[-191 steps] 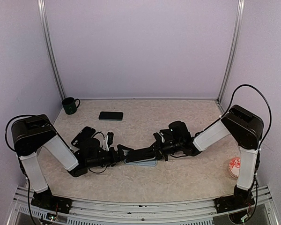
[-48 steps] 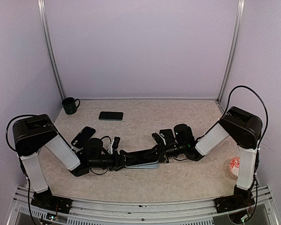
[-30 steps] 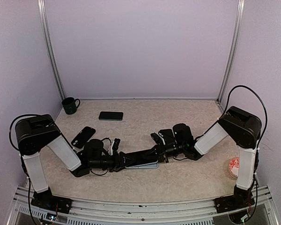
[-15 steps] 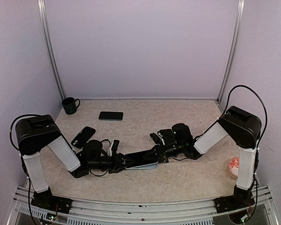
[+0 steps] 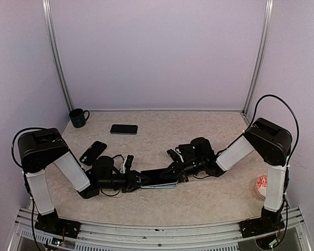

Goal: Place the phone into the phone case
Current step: Install the phone on the phone case.

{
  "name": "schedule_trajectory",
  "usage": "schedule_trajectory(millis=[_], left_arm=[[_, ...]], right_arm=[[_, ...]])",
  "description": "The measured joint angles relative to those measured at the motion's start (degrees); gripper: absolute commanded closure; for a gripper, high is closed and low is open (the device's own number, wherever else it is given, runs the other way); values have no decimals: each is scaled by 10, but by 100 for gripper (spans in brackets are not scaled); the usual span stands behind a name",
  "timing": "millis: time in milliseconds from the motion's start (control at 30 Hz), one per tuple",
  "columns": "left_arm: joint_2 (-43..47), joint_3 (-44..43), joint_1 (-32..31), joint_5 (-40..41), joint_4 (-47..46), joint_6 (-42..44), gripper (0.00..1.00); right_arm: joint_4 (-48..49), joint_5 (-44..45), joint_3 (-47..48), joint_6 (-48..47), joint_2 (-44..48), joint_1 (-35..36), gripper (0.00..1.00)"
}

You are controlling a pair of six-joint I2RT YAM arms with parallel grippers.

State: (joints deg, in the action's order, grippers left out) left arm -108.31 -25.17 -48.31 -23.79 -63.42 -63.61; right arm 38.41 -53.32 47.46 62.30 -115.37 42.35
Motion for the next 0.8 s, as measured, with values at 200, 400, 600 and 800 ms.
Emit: schedule_trajectory(millis=[200,400,600,800], left_arm=[[0,0,0,-2,-9,-4,80],[-1,1,0,-6,-18,-11,84],[-6,1,0,-10,-26,-19,91],[-7,3,0,-13,-34,-23,98]], right_arm=[[-15,-7,7,-5,-1,-1,79],[-27,-16,11,-18,-1,-5,78],[-47,-21,17,-37,-1,-7,78],[-64,-24,23,-55,0,-9,78]])
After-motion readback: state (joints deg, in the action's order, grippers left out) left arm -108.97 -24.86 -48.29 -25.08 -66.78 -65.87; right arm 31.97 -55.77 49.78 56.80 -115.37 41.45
